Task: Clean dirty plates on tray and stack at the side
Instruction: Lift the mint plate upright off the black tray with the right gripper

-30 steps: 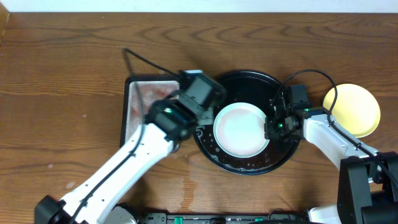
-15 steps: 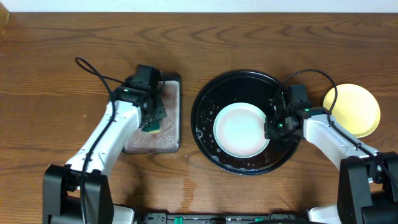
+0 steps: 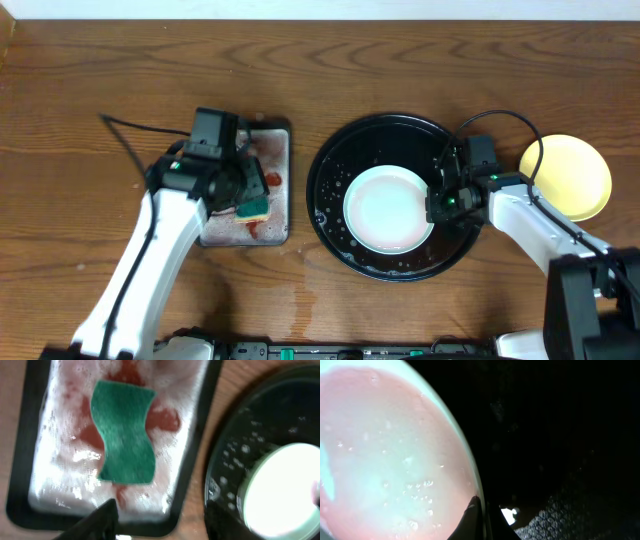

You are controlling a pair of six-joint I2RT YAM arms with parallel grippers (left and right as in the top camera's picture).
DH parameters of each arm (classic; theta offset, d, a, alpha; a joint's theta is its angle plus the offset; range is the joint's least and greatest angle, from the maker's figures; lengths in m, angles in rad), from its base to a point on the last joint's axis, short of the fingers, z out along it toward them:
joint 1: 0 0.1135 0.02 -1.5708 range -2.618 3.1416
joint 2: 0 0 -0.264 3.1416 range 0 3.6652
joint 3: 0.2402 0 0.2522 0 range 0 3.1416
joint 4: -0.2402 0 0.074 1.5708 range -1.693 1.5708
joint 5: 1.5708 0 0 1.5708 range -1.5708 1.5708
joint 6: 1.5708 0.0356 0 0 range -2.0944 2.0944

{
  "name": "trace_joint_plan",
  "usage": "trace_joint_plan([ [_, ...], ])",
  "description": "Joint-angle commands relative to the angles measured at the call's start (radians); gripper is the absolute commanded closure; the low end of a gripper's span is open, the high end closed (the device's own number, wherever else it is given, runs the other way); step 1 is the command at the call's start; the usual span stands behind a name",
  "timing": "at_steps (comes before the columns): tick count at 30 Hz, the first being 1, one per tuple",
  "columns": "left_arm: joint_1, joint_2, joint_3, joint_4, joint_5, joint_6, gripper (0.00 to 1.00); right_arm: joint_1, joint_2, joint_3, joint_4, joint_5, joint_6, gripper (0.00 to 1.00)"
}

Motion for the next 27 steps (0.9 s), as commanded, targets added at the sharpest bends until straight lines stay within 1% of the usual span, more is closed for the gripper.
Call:
trace_joint_plan([
  [1, 0.004, -0.071, 0.02, -0.039, 0.029, 0.008, 0.38, 0.027, -0.13, 0.007, -0.004, -0.022, -0.031, 0.99],
  [4, 0.004, -0.106, 0.02, -0.064, 0.027, 0.008, 0.21, 0.054, -0.237, 0.007, -0.025, 0.006, -0.031, 0.99],
  [5, 0.004, -0.112, 0.02, -0.065, 0.026, 0.008, 0.2, 0.066, -0.272, 0.007, -0.04, 0.041, -0.03, 0.99],
  [10, 0.004, -0.109, 0.02, -0.065, 0.026, 0.008, 0.19, 0.151, -0.408, 0.007, -0.109, 0.334, -0.03, 0.99],
  [14, 0.004, -0.109, 0.02, -0.064, 0.026, 0.008, 0.18, 0.256, -0.503, 0.007, -0.117, 0.508, -0.014, 0.99],
  [16, 0.004, -0.109, 0.02, -0.064, 0.026, 0.008, 0.18, 0.325, -0.545, 0.007, -0.111, 0.637, -0.015, 0.99],
  [22, 0.004, -0.109, 0.02, -0.064, 0.026, 0.008, 0.18, 0.534, -0.59, 0.007, -0.11, 0.932, -0.036, 0.99],
  [27, 0.004, -0.109, 0.02, -0.064, 0.027, 0.008, 0.18, 0.705, -0.583, 0.007, -0.112, 1.131, -0.134, 0.99],
])
